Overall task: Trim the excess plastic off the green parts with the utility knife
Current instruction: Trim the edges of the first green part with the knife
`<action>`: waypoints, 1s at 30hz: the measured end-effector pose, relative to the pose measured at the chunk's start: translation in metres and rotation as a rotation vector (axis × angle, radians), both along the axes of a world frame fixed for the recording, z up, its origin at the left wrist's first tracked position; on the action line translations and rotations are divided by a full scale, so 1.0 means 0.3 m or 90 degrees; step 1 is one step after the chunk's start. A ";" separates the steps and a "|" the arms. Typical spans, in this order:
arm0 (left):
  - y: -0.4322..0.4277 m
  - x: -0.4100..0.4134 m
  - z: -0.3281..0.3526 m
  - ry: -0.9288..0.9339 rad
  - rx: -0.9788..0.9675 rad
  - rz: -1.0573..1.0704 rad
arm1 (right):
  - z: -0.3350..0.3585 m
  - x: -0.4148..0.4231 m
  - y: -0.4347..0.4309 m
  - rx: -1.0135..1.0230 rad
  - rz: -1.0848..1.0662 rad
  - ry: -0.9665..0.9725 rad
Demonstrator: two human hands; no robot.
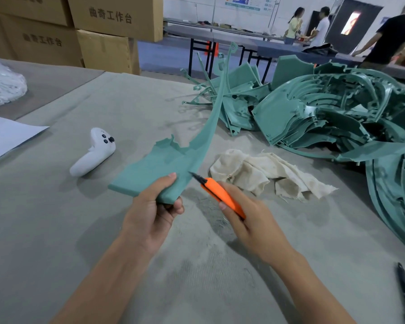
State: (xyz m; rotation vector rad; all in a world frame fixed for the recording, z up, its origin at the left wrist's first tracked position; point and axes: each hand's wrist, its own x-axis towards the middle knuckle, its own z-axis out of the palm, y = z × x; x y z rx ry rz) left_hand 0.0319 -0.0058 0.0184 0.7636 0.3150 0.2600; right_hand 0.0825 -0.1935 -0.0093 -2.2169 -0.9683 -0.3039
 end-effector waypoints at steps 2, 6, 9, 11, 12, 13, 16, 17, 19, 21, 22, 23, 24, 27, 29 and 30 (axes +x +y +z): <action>0.001 -0.001 0.001 -0.008 0.008 -0.013 | 0.008 0.023 -0.005 0.046 -0.013 0.002; -0.007 -0.004 0.002 -0.010 0.030 -0.041 | 0.015 0.064 -0.022 0.097 -0.085 0.017; -0.012 -0.005 0.001 -0.006 0.031 -0.044 | 0.008 0.063 -0.023 0.098 -0.100 0.023; -0.010 -0.004 0.001 -0.006 0.026 -0.035 | 0.001 0.053 -0.020 0.086 -0.063 0.012; -0.008 -0.005 0.001 -0.006 0.024 -0.029 | -0.004 0.046 -0.017 0.072 -0.047 0.009; -0.006 -0.004 0.002 -0.006 0.024 -0.023 | -0.007 0.039 -0.014 0.057 -0.036 0.009; -0.003 -0.003 0.006 -0.003 0.018 -0.010 | -0.015 0.020 -0.014 0.035 0.008 0.022; -0.003 -0.002 0.007 -0.002 0.012 -0.007 | -0.015 0.014 -0.016 0.029 0.024 0.031; -0.004 -0.001 0.009 -0.005 0.006 -0.006 | -0.009 0.012 -0.020 0.025 0.043 0.039; -0.006 -0.002 0.010 -0.013 0.010 -0.011 | -0.002 0.022 -0.017 0.053 0.034 0.025; -0.007 -0.002 0.009 -0.017 0.015 -0.014 | 0.003 0.031 -0.015 0.074 0.022 0.018; -0.007 -0.002 0.008 -0.019 0.020 -0.017 | 0.007 0.041 -0.013 0.092 0.008 0.014; -0.008 -0.003 0.006 -0.018 0.023 -0.020 | 0.010 0.050 -0.013 0.105 -0.008 0.015; -0.007 -0.003 0.005 -0.016 0.029 -0.030 | 0.005 0.064 -0.015 0.113 -0.039 0.007; -0.007 -0.003 0.005 -0.017 0.037 -0.035 | 0.000 0.064 -0.016 0.108 -0.055 0.002; -0.007 -0.004 0.005 -0.017 0.044 -0.039 | 0.001 0.067 -0.018 0.111 -0.072 0.004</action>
